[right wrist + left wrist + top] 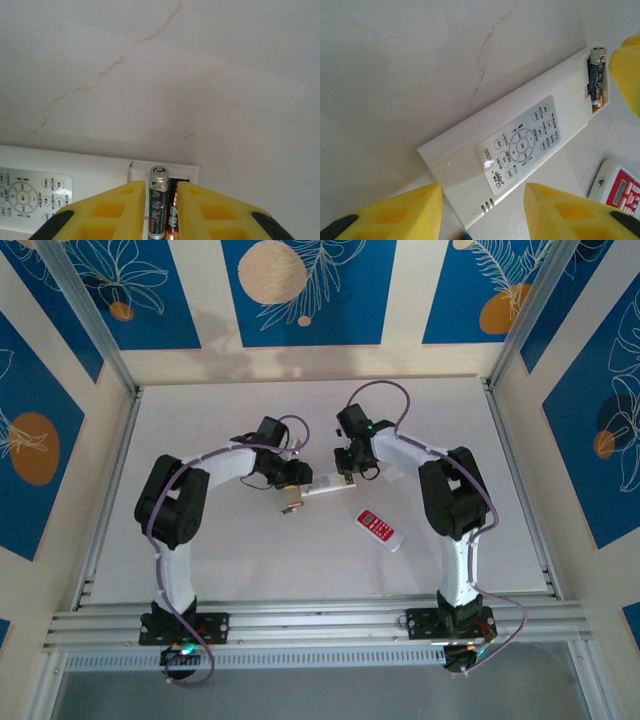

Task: Load the batteries into the remote control

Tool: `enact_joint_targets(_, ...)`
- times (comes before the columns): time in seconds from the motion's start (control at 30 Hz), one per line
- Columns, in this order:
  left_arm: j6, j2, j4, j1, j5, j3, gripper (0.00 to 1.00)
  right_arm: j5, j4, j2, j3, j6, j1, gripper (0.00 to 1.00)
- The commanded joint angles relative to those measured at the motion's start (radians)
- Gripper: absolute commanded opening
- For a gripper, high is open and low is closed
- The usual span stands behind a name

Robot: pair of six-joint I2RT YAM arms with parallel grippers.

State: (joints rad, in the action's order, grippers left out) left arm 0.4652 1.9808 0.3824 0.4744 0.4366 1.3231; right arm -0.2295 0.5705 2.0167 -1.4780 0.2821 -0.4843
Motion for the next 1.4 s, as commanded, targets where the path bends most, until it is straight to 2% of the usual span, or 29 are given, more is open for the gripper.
enact_joint_targets(0.0, 0.004, 0.023, 0.005, 0.013, 0.003, 0.017, 0.47, 0.005, 0.016, 0.036, -0.019, 0.008, 0.000, 0.22)
enact_joint_targets(0.23, 0.004, 0.023, 0.005, 0.013, 0.002, 0.018, 0.47, 0.016, 0.016, 0.050, -0.003, 0.012, -0.007, 0.20)
enact_joint_targets(0.47, 0.006, 0.024, 0.007, 0.014, -0.001, 0.017, 0.46, 0.018, 0.030, 0.043, 0.008, 0.022, -0.010, 0.09)
enact_joint_targets(0.77, 0.026, 0.034, -0.003, 0.029, 0.000, 0.016, 0.44, 0.029, 0.073, 0.005, 0.049, 0.055, -0.028, 0.06)
enact_joint_targets(0.9, 0.074, 0.029, -0.037, 0.033, 0.010, 0.003, 0.41, 0.022, 0.105, 0.005, 0.086, 0.117, -0.039, 0.03)
enact_joint_targets(1.0, 0.129, 0.031, -0.087, 0.045, 0.046, -0.010, 0.38, 0.021, 0.103, -0.001, 0.159, 0.196, -0.064, 0.03)
enact_joint_targets(1.13, 0.179, 0.037, -0.136, 0.056, 0.054, -0.034, 0.36, -0.015, 0.043, 0.009, 0.227, 0.220, -0.088, 0.03)
enact_joint_targets(1.2, 0.181, 0.039, -0.133, 0.057, 0.055, -0.035, 0.36, -0.037, 0.069, 0.023, 0.200, 0.218, -0.084, 0.05)
enact_joint_targets(1.37, 0.156, 0.018, -0.117, 0.058, 0.030, -0.042, 0.36, -0.036, 0.126, -0.024, 0.105, 0.184, -0.056, 0.17)
